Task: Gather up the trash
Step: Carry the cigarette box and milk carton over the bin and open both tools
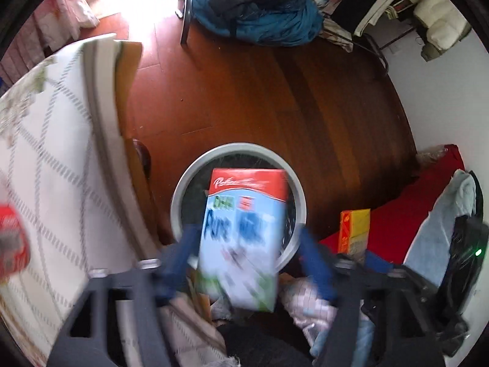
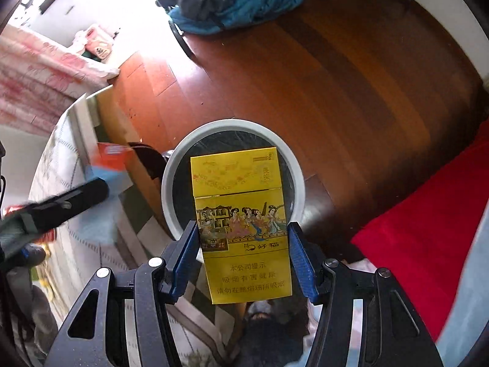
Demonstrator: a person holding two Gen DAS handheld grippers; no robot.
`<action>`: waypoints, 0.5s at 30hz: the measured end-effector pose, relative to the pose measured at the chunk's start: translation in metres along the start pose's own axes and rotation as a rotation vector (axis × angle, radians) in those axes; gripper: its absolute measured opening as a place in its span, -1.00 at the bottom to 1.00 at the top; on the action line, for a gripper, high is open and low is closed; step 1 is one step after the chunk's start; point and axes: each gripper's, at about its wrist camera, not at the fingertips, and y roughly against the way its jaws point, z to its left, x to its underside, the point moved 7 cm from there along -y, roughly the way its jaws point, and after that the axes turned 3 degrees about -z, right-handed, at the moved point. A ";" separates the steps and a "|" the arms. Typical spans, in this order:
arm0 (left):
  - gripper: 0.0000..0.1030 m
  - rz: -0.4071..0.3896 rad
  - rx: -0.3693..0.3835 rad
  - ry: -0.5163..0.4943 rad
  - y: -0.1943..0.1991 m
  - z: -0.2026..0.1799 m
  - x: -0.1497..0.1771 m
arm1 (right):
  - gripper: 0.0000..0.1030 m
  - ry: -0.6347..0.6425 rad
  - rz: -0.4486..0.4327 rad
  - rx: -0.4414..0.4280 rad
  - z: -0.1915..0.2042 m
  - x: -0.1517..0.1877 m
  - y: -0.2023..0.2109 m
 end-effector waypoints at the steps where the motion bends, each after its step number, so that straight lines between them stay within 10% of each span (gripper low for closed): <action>1: 0.94 0.002 0.002 0.012 -0.003 0.002 -0.005 | 0.18 -0.014 0.006 -0.020 -0.002 -0.004 -0.008; 4: 0.94 0.001 -0.021 0.022 -0.005 0.007 -0.007 | 0.98 -0.033 0.004 -0.016 -0.011 -0.010 -0.021; 15: 0.94 -0.086 -0.264 -0.050 0.016 0.031 0.035 | 1.00 0.092 0.005 0.168 -0.009 0.016 -0.021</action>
